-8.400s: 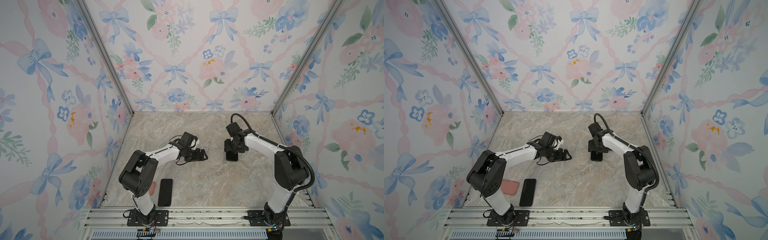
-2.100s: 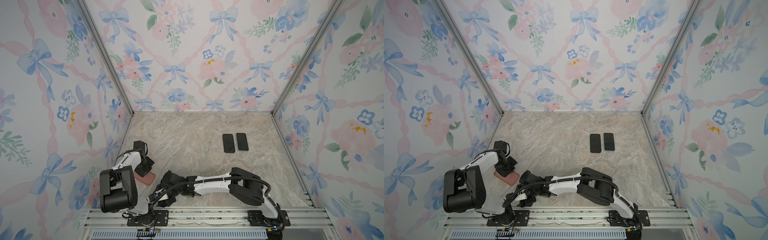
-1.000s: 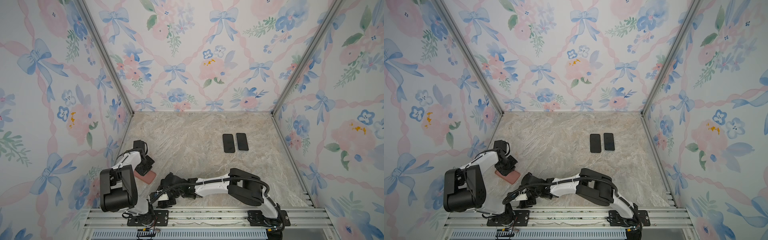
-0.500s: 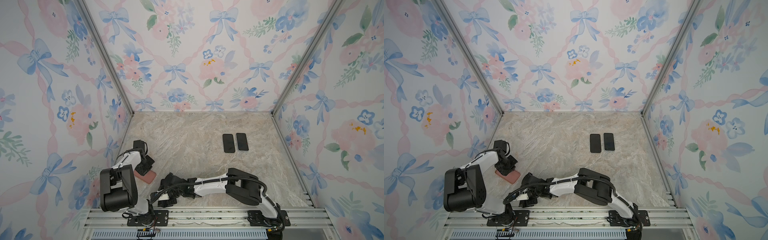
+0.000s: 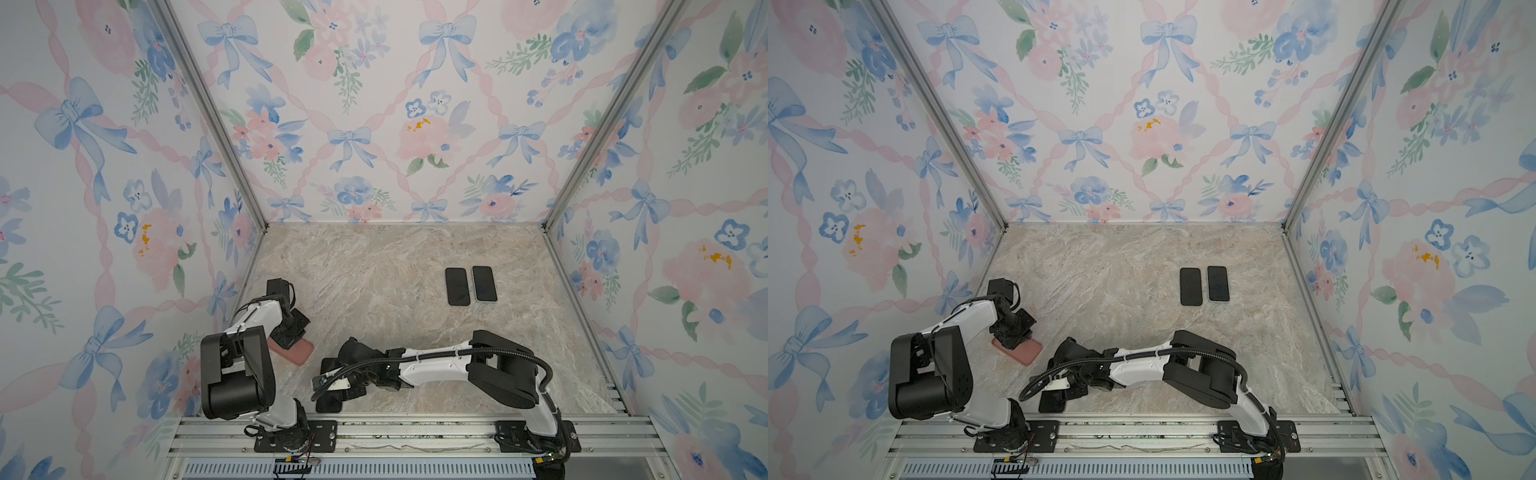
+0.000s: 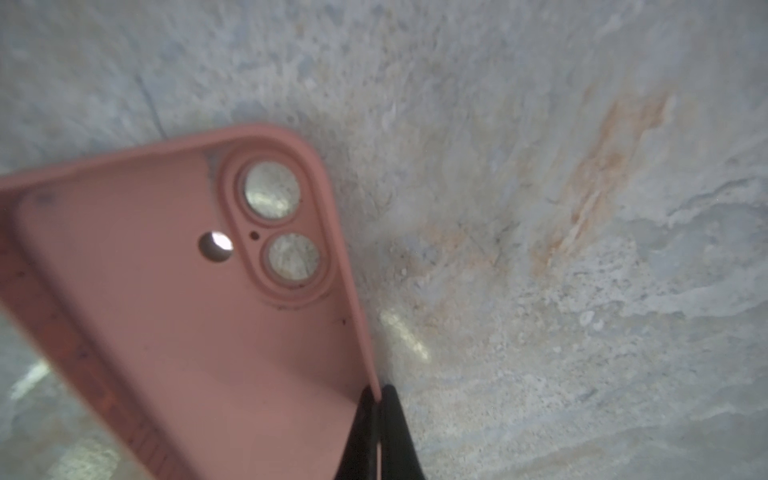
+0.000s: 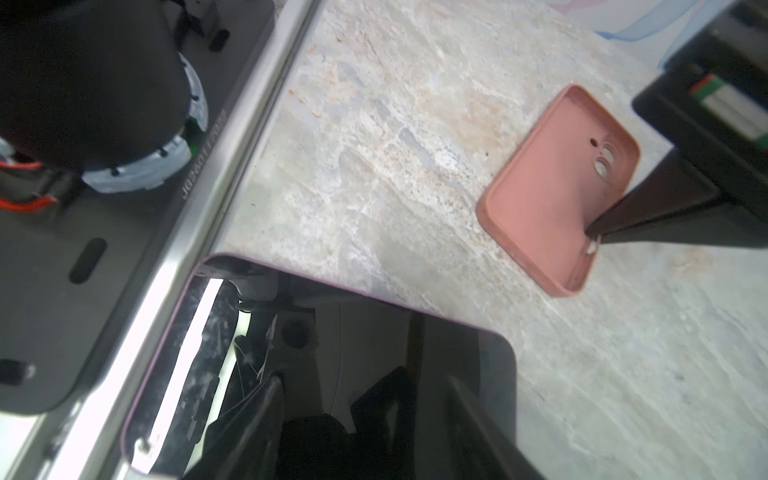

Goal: Put the phone into the phone case
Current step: 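Pinch the pink case edge with the left gripper while the right lowers onto the phone, then grasp the black phone's short end with the right gripper and lift it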

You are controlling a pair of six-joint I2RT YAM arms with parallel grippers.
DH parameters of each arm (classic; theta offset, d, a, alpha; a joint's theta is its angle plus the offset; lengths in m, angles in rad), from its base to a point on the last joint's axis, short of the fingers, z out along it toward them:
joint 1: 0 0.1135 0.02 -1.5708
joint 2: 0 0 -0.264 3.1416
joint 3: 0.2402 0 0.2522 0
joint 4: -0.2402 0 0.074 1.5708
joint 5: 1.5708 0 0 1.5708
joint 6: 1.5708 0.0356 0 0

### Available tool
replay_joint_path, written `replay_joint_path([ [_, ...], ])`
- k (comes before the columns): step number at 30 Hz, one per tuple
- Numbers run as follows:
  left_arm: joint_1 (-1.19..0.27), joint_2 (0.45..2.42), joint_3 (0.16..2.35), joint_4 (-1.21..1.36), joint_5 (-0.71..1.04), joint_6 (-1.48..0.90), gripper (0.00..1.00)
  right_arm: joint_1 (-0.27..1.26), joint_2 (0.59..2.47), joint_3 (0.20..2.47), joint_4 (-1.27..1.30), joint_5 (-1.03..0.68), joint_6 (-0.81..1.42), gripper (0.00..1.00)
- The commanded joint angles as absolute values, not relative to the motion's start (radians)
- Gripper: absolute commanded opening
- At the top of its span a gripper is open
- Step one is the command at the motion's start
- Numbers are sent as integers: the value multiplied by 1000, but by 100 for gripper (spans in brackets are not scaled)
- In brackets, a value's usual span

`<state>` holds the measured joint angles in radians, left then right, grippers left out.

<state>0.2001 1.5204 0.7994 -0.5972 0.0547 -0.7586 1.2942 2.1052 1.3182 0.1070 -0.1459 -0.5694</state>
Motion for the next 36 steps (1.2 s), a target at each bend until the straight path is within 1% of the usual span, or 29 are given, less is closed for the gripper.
replay_joint_path([
  [1, 201, 1551, 808, -569, 89, -737, 4, 1284, 2101, 1277, -38, -66, -594, 64],
  [4, 201, 1551, 806, -568, 89, -737, 4, 1297, 2088, 1314, -49, -79, -557, 66],
  [6, 202, 1552, 807, -567, 91, -737, 4, 1309, 2096, 1379, -70, -78, -492, 66],
  [10, 204, 1546, 808, -568, 93, -737, 4, 1330, 2149, 1536, -153, -86, -372, 52],
  [13, 206, 1545, 810, -568, 95, -735, 4, 1347, 2174, 1545, -108, -111, -357, 49],
  [18, 206, 1547, 809, -567, 99, -736, 4, 1365, 2250, 1634, -133, -134, -365, 44],
  [25, 206, 1539, 807, -566, 101, -734, 4, 1365, 2337, 1730, -192, -145, -401, 42],
  [29, 207, 1537, 801, -566, 101, -732, 4, 1372, 2357, 1745, -249, -100, -461, 42],
  [32, 207, 1537, 801, -566, 102, -732, 4, 1375, 2341, 1739, -323, -48, -485, 43],
  [36, 207, 1541, 802, -559, 107, -733, 4, 1370, 2269, 1637, -324, 0, -487, 43],
])
